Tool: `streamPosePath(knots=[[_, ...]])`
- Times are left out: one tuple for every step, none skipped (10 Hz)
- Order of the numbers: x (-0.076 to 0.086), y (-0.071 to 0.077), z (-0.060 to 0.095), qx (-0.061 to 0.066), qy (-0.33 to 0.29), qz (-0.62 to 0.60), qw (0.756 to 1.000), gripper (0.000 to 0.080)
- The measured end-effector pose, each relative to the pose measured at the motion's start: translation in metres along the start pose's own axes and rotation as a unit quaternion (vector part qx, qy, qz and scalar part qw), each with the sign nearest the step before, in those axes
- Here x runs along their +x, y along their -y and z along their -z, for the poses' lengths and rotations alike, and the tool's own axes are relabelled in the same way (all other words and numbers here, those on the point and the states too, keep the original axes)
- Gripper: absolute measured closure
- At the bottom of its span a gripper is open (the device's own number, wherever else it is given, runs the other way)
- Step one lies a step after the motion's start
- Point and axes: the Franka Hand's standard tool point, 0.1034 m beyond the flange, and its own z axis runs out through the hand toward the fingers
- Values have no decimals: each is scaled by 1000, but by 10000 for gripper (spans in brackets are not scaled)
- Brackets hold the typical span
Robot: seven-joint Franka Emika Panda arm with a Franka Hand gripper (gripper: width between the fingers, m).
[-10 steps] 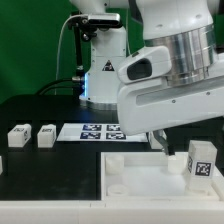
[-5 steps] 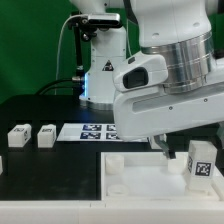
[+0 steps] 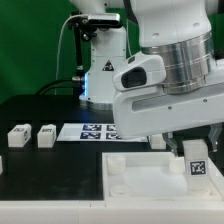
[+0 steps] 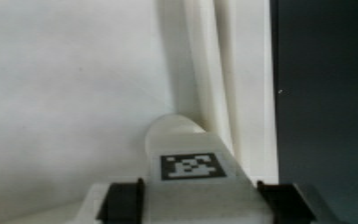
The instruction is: Assemble one leg
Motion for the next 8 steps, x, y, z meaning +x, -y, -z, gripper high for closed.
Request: streamPosePath(knots=[[1, 0, -1, 1, -3, -48, 999, 499], [6, 3, -1, 11, -13, -114, 993, 500], [6, 6, -2, 22, -17, -201, 979, 500], [6, 10, -3, 31, -18, -276, 960, 500], [6, 11, -4, 56, -14, -385, 921, 499], [7, 13, -4, 75, -1, -472, 878, 499], [9, 13, -4, 79, 5, -510, 857, 499], [8, 15, -4, 79, 7, -540, 838, 499]])
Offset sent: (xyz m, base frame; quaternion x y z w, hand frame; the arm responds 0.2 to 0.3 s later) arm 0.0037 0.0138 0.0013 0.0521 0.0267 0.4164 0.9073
